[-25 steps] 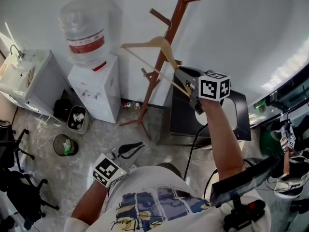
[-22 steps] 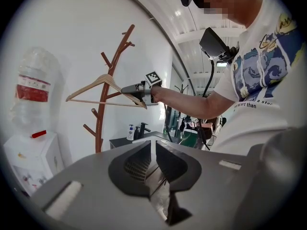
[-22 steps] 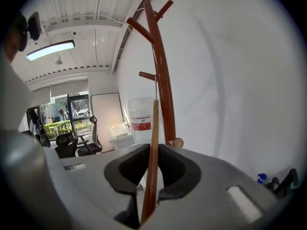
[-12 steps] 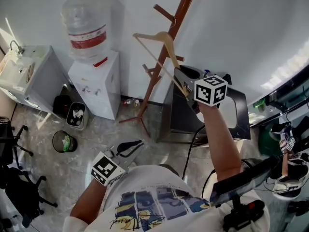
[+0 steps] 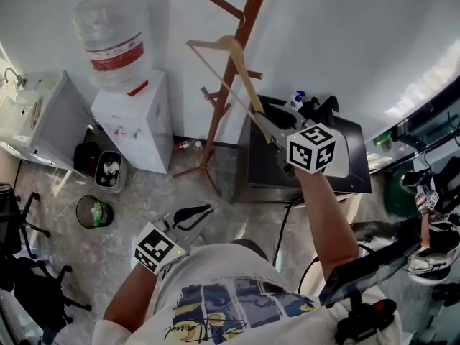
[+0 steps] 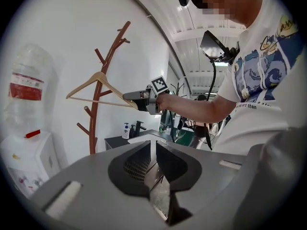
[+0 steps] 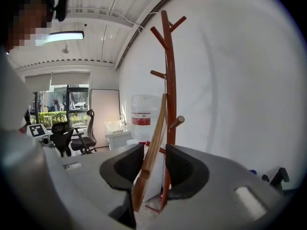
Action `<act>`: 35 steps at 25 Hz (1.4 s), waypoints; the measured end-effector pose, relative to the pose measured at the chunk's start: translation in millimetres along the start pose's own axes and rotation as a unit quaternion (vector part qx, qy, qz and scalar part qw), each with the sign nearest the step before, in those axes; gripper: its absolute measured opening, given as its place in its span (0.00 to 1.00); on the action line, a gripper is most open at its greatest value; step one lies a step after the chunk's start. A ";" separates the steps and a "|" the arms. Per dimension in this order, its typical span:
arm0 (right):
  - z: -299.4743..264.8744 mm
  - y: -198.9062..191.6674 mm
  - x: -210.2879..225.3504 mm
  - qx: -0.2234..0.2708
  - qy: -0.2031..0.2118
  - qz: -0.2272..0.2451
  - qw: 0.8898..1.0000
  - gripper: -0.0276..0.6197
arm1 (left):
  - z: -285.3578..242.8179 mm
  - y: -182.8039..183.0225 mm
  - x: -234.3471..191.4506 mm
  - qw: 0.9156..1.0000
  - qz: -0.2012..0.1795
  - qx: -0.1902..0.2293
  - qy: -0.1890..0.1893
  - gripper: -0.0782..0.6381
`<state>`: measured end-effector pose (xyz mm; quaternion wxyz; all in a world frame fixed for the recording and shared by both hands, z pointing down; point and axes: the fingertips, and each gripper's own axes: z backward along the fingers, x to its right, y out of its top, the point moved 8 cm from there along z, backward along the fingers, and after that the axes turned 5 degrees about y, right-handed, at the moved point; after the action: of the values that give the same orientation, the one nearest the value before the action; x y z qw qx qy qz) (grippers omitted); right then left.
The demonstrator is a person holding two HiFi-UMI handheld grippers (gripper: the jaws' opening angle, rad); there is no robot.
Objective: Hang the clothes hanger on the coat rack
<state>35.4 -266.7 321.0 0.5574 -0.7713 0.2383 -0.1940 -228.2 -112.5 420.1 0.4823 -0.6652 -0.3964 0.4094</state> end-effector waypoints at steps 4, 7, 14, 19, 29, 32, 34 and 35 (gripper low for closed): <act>18.0 -12.8 -9.2 0.000 -0.003 -0.004 1.000 0.25 | -4.1 -2.6 2.3 1.000 -0.001 -0.003 -0.009 0.16; 30.2 -23.0 -13.9 0.001 -0.004 -0.015 1.000 0.26 | -8.2 -2.7 2.7 1.000 -0.001 -0.007 -0.016 0.16; 66.6 -51.9 -32.1 0.003 -0.022 -0.031 0.999 0.26 | -17.9 4.6 0.6 1.000 -0.004 -0.010 -0.024 0.16; 78.3 -68.1 -56.3 -0.009 -0.011 0.003 1.000 0.25 | -24.5 9.1 1.5 1.000 -0.001 -0.007 -0.009 0.16; 120.9 -91.4 -105.4 -0.013 0.028 0.026 0.999 0.21 | -43.0 31.3 26.7 1.000 -0.009 -0.013 -0.005 0.16; 127.2 -99.4 -112.0 -0.009 0.054 0.012 0.998 0.14 | -50.0 28.9 34.3 1.000 -0.006 -0.020 0.001 0.16; 133.9 -100.8 -114.5 -0.006 0.067 0.009 0.998 0.10 | -56.2 35.1 40.6 1.000 -0.003 -0.025 0.013 0.16; 138.3 -100.7 -114.7 -0.004 0.073 0.012 0.997 0.08 | -59.3 37.9 44.0 1.000 -0.003 -0.025 0.018 0.16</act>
<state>35.8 -66.9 371.1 0.5379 -0.7544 0.2880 -0.2421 -152.8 -99.0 388.1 0.4740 -0.6831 -0.3996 0.3860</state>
